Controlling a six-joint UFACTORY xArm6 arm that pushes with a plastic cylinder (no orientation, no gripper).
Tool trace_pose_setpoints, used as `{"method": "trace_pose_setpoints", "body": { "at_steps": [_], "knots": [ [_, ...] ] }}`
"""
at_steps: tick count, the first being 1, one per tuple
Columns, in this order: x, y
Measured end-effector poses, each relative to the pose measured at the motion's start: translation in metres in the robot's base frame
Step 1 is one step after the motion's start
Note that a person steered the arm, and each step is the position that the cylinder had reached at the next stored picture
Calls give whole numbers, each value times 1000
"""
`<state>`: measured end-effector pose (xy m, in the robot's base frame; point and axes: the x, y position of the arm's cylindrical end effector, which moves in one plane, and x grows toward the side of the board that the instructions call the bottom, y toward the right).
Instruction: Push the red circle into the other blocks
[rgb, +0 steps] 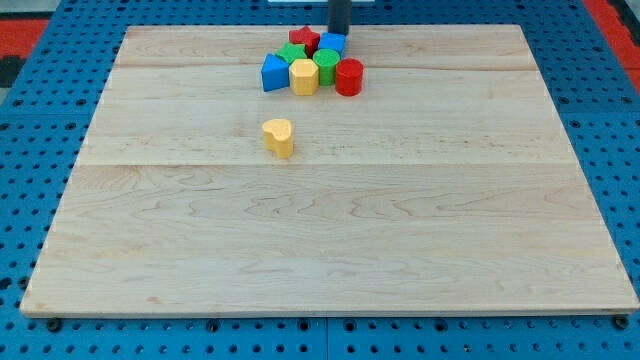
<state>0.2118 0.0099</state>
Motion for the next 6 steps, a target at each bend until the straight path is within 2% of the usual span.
{"method": "trace_pose_setpoints", "body": {
  "at_steps": [1, 2, 3, 4, 6],
  "knots": [
    [43, 0],
    [47, 28],
    [48, 91],
    [88, 113],
    [88, 52]
  ]
}}
